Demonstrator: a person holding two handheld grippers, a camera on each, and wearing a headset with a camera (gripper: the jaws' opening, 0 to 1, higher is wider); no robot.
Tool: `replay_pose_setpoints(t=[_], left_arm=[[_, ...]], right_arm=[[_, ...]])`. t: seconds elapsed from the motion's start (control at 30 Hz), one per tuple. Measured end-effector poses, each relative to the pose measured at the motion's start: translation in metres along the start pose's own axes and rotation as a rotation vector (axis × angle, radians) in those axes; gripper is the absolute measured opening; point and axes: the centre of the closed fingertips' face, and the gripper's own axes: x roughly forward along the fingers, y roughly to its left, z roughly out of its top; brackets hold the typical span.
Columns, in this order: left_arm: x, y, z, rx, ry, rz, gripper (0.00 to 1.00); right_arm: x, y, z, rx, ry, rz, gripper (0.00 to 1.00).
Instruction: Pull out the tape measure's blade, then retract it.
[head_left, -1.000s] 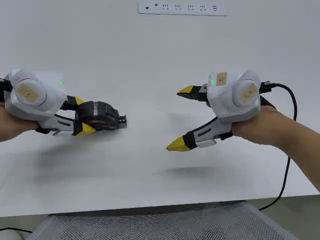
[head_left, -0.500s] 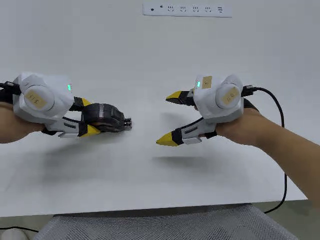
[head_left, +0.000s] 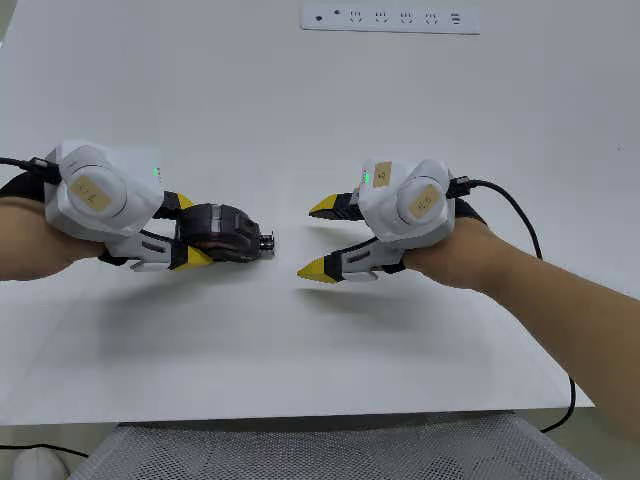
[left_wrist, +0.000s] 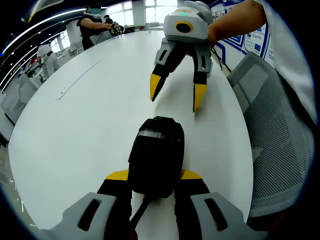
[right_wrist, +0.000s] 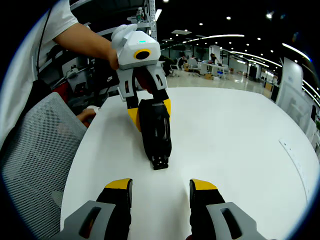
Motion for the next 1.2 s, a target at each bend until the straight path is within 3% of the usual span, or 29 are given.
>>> replay_pose_setpoints(t=[0.57, 0.93, 1.2], left_arm=[[0.0, 0.0, 0.0, -0.006, -0.003, -0.001, 0.27], [0.0, 0.0, 0.0, -0.009, -0.006, 0.0, 0.27], [0.0, 0.0, 0.001, -0.008, -0.006, 0.001, 0.28]], right_arm=[[0.027, -0.002, 0.014, -0.052, -0.012, 0.028, 0.29], [0.036, -0.003, 0.014, -0.068, -0.003, 0.043, 0.19], [0.043, -0.002, 0.014, -0.066, 0.004, 0.045, 0.17]])
